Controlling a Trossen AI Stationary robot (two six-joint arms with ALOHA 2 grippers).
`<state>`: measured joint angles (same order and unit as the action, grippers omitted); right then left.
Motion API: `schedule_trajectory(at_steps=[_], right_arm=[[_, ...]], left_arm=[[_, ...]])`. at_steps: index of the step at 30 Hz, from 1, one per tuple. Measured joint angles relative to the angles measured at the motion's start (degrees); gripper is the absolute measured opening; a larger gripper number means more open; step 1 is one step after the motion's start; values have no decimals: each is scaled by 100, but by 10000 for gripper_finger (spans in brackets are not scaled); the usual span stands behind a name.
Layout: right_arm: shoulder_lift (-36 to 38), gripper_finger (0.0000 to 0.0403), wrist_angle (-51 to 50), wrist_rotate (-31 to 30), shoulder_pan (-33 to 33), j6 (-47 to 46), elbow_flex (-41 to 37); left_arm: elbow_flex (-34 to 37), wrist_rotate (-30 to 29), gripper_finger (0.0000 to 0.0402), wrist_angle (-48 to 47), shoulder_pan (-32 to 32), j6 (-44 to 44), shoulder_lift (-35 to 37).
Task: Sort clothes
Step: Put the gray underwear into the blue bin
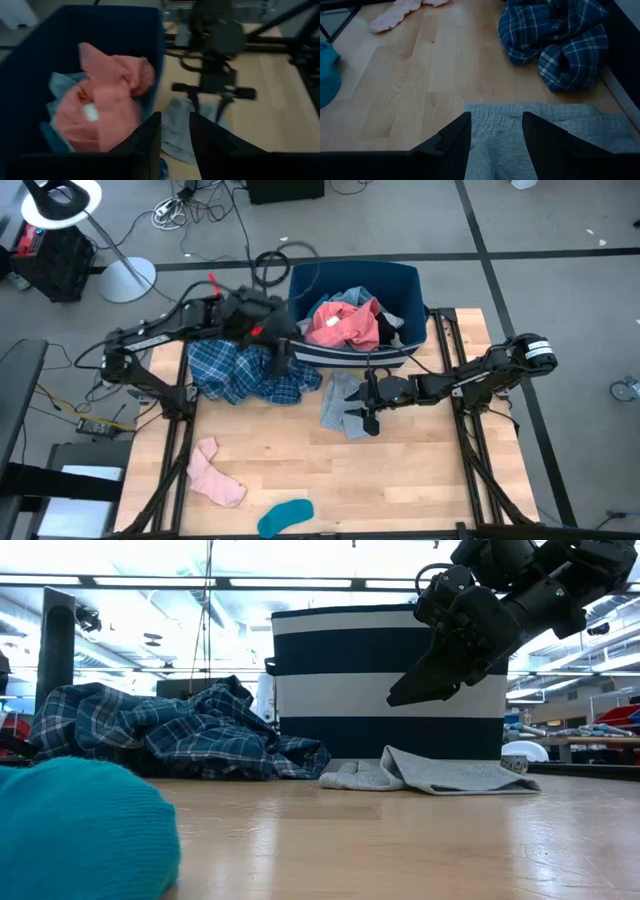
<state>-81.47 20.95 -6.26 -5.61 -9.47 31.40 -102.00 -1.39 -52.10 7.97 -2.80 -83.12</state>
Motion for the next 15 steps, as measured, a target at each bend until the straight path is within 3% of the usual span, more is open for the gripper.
schedule_trajectory(at_steps=[15], right_arm=[[0,178,37,28,0,-293,0]], left_arm=[[3247,-551,106,1155,-1016,482,2185]])
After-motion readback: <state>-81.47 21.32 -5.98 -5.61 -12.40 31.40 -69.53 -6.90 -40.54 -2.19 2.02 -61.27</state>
